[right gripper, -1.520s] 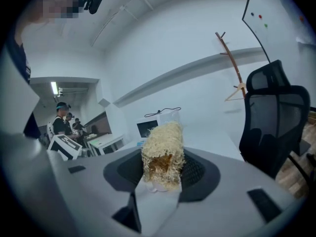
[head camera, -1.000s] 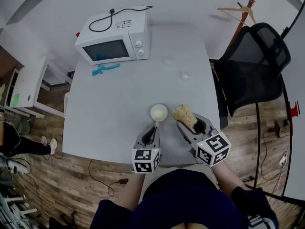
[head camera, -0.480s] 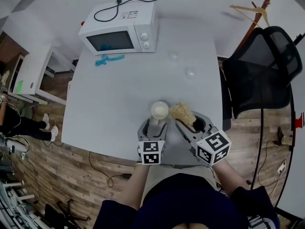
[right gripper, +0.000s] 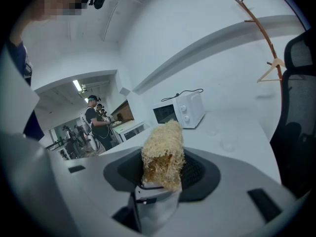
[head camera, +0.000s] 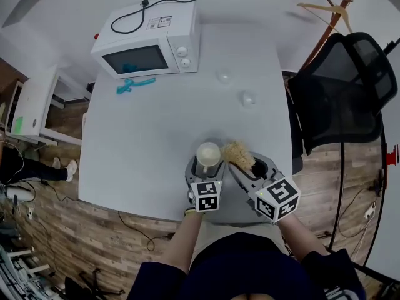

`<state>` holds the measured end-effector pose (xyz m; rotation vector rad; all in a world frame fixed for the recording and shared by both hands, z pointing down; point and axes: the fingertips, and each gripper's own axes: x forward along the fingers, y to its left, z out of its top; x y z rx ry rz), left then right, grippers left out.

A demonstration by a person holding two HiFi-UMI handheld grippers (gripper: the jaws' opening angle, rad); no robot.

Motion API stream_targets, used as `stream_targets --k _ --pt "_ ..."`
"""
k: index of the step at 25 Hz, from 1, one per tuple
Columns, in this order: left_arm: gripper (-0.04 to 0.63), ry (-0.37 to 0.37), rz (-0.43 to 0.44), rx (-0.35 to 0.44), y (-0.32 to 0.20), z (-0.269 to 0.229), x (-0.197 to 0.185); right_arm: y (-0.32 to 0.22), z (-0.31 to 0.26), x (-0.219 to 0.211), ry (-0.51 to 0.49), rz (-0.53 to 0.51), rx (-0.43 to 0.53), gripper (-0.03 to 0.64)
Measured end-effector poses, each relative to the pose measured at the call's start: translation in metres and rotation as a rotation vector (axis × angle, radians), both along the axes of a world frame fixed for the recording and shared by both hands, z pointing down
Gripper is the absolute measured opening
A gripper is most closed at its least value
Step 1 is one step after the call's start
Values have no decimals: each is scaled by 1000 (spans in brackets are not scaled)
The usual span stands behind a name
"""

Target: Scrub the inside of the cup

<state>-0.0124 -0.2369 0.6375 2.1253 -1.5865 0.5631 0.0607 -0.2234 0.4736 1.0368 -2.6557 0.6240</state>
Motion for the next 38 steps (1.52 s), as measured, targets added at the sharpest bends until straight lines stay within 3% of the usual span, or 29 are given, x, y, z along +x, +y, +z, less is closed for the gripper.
stream_targets --k 26,32,38 --pt "391 -13 86 56 -16 0 2 4 8 -3 41 -26 -8 180" --pt "391 -78 166 122 -5 -22 5 10 6 -6 121 -120 32 181" --pt "391 -205 268 214 7 -50 14 21 3 -19 264 -308 113 181"
